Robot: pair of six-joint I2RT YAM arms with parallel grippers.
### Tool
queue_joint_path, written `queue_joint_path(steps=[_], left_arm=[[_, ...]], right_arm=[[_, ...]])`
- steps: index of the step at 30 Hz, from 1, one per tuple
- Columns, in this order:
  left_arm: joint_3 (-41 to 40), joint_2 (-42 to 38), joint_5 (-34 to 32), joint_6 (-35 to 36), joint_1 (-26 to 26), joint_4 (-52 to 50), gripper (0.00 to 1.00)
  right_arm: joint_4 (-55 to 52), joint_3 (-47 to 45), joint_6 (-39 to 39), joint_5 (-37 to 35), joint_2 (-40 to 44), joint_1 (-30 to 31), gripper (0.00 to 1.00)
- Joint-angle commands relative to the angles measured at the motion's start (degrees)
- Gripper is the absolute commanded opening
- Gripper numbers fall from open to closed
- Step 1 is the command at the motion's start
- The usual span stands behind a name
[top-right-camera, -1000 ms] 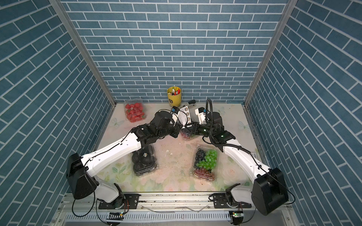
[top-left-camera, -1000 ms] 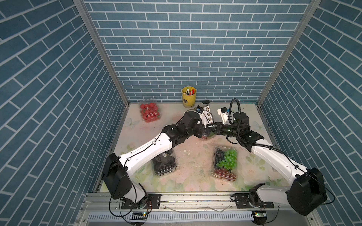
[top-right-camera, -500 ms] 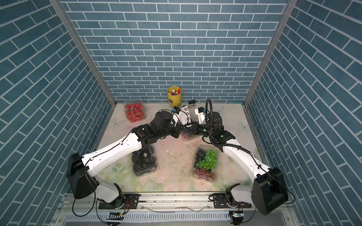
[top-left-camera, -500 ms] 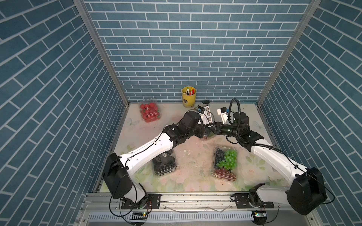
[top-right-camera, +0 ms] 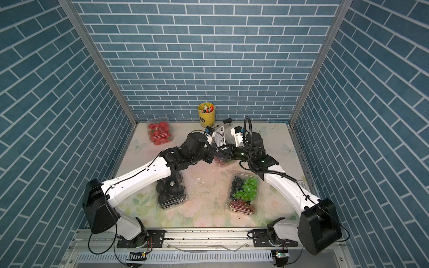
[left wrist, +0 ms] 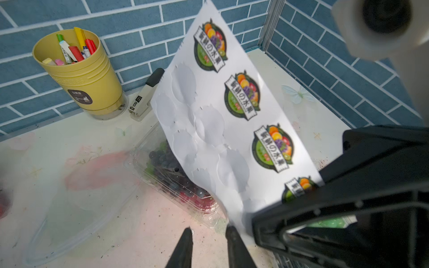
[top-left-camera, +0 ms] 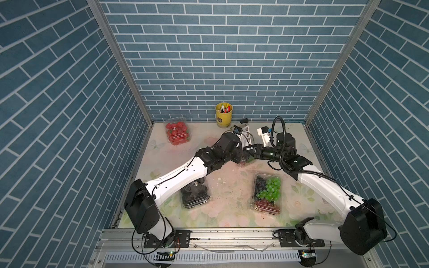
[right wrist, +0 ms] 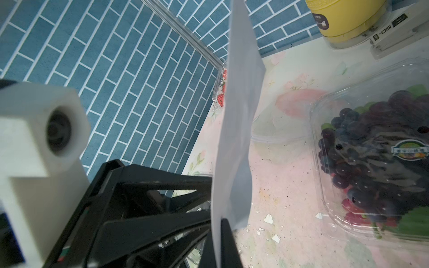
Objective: Label fruit boxes
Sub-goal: Tear off the label from the label sticker.
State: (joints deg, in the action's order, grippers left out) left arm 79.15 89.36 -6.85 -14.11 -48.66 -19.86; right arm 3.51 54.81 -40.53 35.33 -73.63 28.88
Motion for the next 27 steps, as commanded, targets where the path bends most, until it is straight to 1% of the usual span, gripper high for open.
queue_joint_path(steps=[1, 6, 9, 17, 21, 23, 25, 27], left_arm=[[0.6, -1.4, -1.4, 0.2, -0.3, -1.3, 0.27], [0.0, -2.0, 2.7, -0.8, -0.3, 0.9, 0.28], [0.2, -1.6, 4.1, -1.2, -0.3, 1.2, 0.27], [1.2, -0.5, 4.1, -1.7, -0.2, 0.6, 0.25], [1.3, -0.2, 3.3, -1.8, -0.2, 0.5, 0.19], [1.3, -0.2, 4.0, -1.8, -0.3, 1.0, 0.13], [0.9, -0.1, 4.5, -1.9, -0.3, 1.8, 0.11], [0.9, -0.2, 4.3, -2.0, -0.3, 1.9, 0.04]], right_arm=[[1.7, 1.0, 0.1, 0.5, 0.0, 0.3, 0.00], [1.7, 1.0, 0.1, 0.5, 0.0, 0.3, 0.00], [1.7, 1.0, 0.1, 0.5, 0.1, 0.3, 0.00], [1.8, 0.8, 0.2, 0.5, 0.7, 0.3, 0.00], [2.3, 0.6, 0.1, 0.6, 0.9, 0.3, 0.00], [2.4, 0.5, 0.1, 0.6, 1.1, 0.3, 0.00], [2.5, 0.4, 0.1, 0.5, 1.2, 0.3, 0.00], [2.6, 0.3, 0.1, 0.6, 1.3, 0.3, 0.00]])
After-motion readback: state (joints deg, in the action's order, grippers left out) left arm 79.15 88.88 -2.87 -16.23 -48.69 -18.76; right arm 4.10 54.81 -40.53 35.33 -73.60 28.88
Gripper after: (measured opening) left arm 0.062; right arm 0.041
